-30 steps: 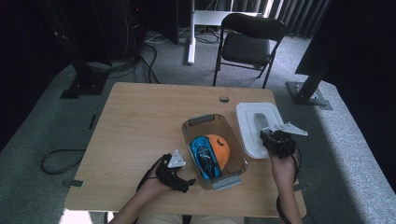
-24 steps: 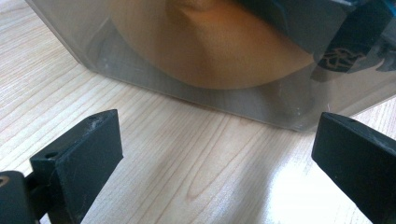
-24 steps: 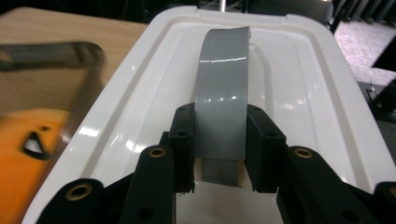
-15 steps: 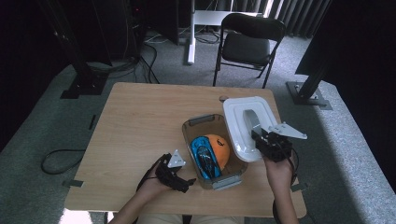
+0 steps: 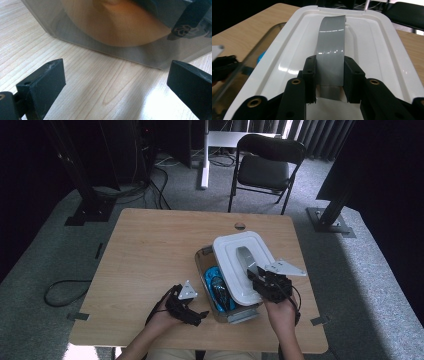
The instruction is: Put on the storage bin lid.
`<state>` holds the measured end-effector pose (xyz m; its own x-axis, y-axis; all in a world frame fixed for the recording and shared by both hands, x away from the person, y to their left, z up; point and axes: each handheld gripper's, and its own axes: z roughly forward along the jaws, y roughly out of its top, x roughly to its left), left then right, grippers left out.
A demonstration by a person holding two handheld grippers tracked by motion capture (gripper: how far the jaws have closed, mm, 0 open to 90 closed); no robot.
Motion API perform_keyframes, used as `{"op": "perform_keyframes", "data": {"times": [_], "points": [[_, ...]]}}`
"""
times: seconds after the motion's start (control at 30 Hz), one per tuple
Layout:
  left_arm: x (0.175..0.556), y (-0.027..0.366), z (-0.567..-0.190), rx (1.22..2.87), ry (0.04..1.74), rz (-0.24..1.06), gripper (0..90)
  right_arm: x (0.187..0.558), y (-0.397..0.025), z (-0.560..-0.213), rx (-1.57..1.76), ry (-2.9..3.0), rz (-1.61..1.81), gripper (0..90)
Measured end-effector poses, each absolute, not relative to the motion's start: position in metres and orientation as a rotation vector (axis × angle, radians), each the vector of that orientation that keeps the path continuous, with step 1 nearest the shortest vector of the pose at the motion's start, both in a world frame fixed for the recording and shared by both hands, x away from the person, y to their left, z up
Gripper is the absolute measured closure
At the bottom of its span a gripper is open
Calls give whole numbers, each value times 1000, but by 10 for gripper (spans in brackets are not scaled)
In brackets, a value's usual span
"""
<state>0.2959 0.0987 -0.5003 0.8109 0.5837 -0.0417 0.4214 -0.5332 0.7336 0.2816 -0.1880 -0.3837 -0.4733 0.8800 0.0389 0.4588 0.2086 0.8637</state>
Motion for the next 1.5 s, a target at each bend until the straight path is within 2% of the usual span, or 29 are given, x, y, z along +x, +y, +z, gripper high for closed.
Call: {"op": "perform_keyframes", "data": {"times": [0.77, 1.27, 1.37, 1.5], "points": [[294, 103, -500, 2216, 740, 284, 25, 269, -141, -400, 1177, 2114, 1184, 673], [294, 104, -499, 2213, 742, 287, 25, 269, -139, -406, 1199, 2130, 1190, 665], [294, 105, -499, 2209, 746, 285, 25, 270, -141, -405, 1191, 2149, 1226, 506], [295, 105, -498, 2207, 752, 288, 25, 269, -144, -403, 1177, 2132, 1251, 386]]}}
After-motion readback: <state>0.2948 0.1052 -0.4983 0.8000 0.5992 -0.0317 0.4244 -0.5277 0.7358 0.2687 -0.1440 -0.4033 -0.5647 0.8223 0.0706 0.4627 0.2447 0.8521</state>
